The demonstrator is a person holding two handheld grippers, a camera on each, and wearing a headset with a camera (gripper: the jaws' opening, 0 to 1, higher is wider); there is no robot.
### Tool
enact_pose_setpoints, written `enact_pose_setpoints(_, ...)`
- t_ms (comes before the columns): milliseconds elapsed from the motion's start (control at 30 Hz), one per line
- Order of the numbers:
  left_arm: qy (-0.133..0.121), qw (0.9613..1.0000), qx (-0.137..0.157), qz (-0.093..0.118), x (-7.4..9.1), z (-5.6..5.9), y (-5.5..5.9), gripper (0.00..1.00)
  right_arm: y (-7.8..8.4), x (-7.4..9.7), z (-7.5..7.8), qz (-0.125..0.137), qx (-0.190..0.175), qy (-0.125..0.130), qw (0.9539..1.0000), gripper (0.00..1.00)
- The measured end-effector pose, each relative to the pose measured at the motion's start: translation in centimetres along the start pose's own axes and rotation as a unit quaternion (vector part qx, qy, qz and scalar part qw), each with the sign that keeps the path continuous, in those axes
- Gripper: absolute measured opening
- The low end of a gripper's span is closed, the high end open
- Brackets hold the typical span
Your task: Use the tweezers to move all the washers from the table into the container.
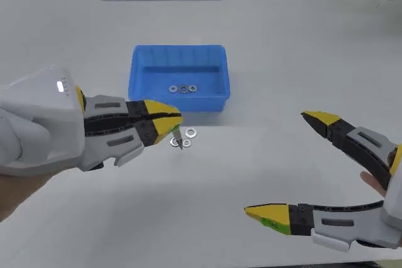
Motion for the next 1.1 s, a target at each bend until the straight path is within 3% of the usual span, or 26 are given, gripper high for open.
enact_pose_setpoints(167, 0.004, 1.0, 0.002, 0.0, -0.6, -0.4, 0.1, 0.05, 0.2, -0.5, -0.1, -0.001, -0.009, -0.012, 0.9999, 1.0)
enact_pose_setpoints(367, 0.009, 0.9999, 0.003, 0.005, -1.0, -0.5, -0.2, 0.05, 0.4, -0.9, -0.3, -0.012, 0.005, -0.019, 0.9997, 1.0)
enact_pose_setpoints(833, 0.024, 0.9996, -0.001, -0.011, -1.5, -0.3, 0.2, 0.05, 0.6, -0.7, -0.4, -0.013, -0.009, -0.021, 0.9996, 0.98)
enact_pose_setpoints(1000, 0.03, 0.999, -0.003, -0.033, -1.5, -0.6, -0.1, 0.05, 0.4, -1.2, -0.5, -0.017, -0.006, -0.025, 0.9995, 0.97)
enact_pose_setpoints(1100, 0.046, 0.9976, -0.019, -0.047, -1.6, -0.5, -0.4, 0.05, 0.1, -2.0, -0.5, -0.023, -0.008, -0.043, 0.9988, 0.89)
Point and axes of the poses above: the centre of the closed fingertips' face, and the gripper's own axes: x roughly backward along the fingers, z roughly to its right, y roughly out of its underside, the point moved 10 cm from there along x, roughly backward along the fingers, and after that the axes turned 5 degrees about -x, right-handed, at the moved point
